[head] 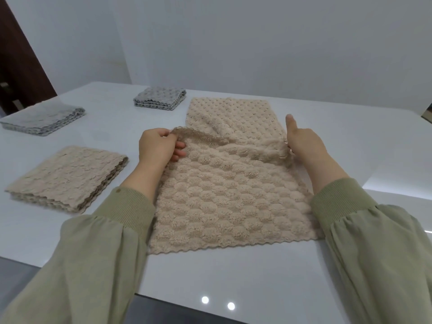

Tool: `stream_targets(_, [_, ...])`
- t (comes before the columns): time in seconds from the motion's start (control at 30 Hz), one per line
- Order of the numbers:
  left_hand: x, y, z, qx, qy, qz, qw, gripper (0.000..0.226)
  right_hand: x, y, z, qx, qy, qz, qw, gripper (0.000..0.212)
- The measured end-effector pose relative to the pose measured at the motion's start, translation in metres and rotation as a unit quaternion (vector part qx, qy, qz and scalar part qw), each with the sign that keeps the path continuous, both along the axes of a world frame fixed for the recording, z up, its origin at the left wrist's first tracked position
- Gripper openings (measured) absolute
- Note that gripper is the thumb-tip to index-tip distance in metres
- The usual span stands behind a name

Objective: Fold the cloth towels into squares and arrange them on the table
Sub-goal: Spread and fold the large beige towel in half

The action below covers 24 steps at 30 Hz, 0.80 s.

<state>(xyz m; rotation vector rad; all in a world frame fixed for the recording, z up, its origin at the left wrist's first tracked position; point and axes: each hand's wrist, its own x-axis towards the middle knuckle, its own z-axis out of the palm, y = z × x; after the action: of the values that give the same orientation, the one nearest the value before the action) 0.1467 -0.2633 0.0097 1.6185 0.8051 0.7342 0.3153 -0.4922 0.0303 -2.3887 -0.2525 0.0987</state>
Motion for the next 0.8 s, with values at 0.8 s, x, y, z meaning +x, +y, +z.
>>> stream_targets(0.8, [0.001,0.002,0.015,-0.269,-0.318,-0.123,0.901,0.024,-0.025,0.011,0.031,0.368,0.040,0.074,0.926,0.022])
